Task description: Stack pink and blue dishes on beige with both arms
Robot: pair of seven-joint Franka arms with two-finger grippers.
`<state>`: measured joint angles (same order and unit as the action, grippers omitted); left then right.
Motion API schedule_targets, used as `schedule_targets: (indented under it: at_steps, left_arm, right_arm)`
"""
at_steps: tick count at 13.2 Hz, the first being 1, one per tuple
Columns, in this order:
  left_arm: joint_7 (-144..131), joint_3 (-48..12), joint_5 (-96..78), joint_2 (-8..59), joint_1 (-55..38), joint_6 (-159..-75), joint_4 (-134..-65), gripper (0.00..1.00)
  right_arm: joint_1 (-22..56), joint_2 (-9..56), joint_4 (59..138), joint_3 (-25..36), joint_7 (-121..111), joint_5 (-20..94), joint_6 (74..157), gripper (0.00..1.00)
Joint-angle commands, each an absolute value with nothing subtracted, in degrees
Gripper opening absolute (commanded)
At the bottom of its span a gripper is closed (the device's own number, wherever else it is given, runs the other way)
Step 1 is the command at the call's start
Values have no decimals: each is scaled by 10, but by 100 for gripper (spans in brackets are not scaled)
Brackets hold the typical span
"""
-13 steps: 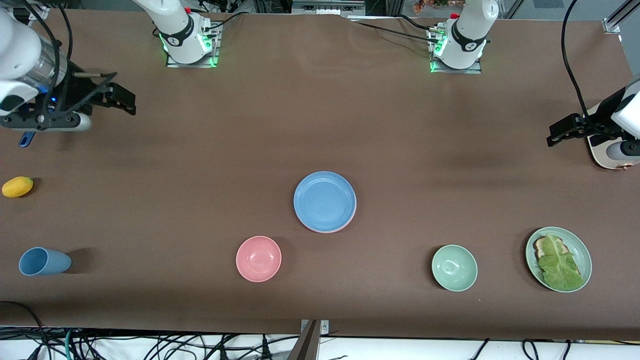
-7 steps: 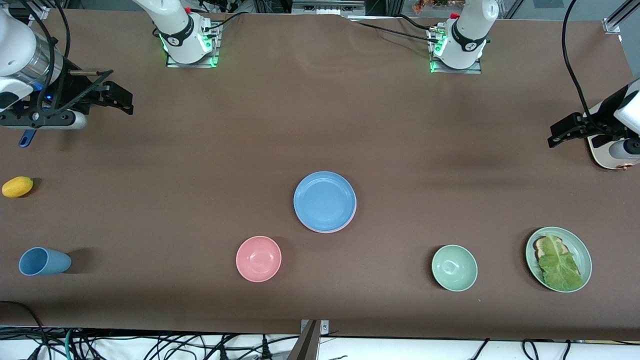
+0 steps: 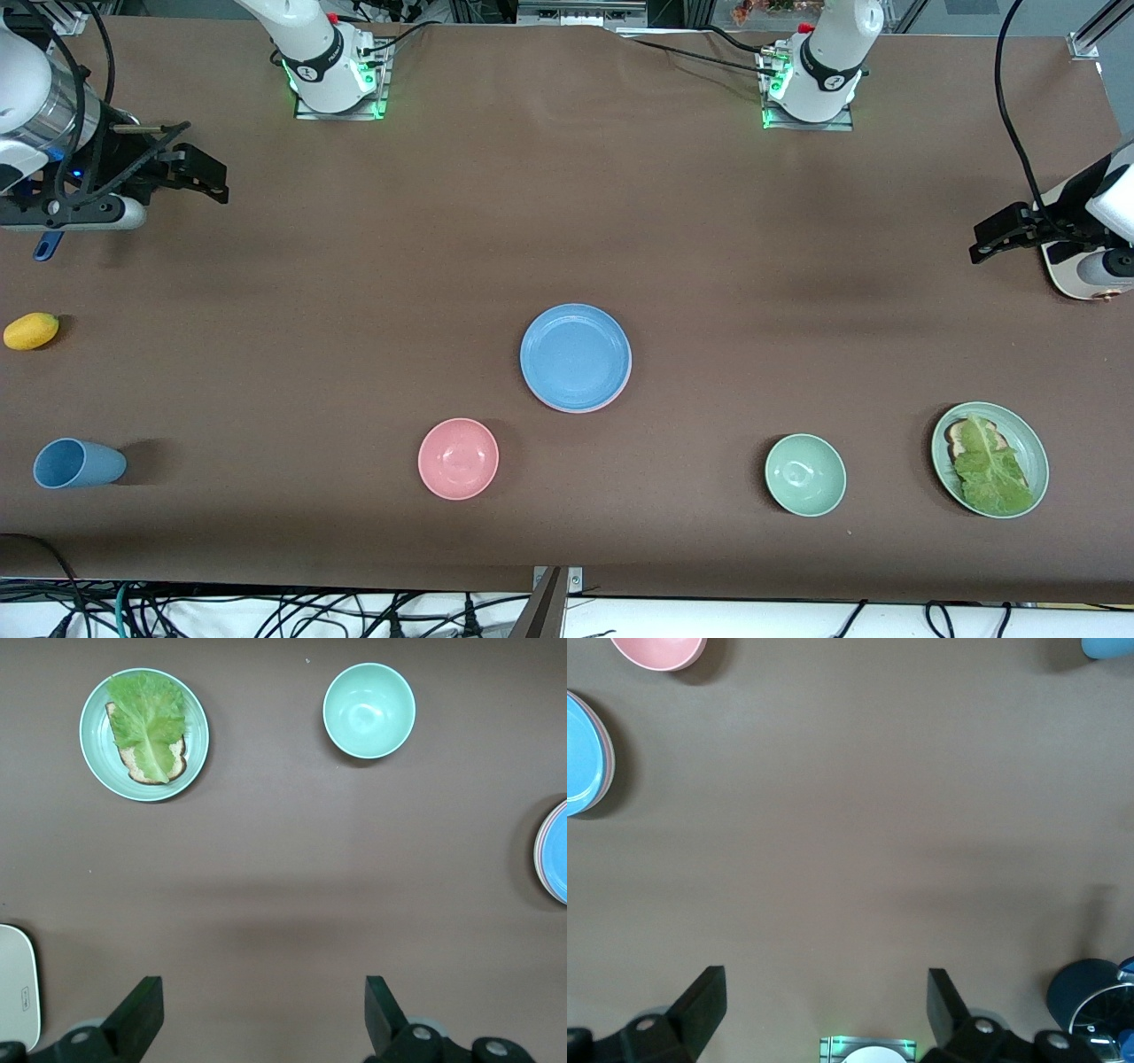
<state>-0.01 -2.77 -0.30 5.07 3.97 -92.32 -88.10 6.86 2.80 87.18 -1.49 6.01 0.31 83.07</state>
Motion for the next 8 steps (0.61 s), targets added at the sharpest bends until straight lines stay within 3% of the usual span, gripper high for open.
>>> schedule_targets:
  at_steps: [1, 8]
  left_arm:
    - [12, -26, -14, 61, 39, -919, -861, 100]
    - [12, -28, -14, 66, 37, -919, -860, 100]
  right_arm:
    - [65, 27, 866, -15, 47, 12, 830, 100]
    - [65, 27, 866, -15, 47, 12, 828, 100]
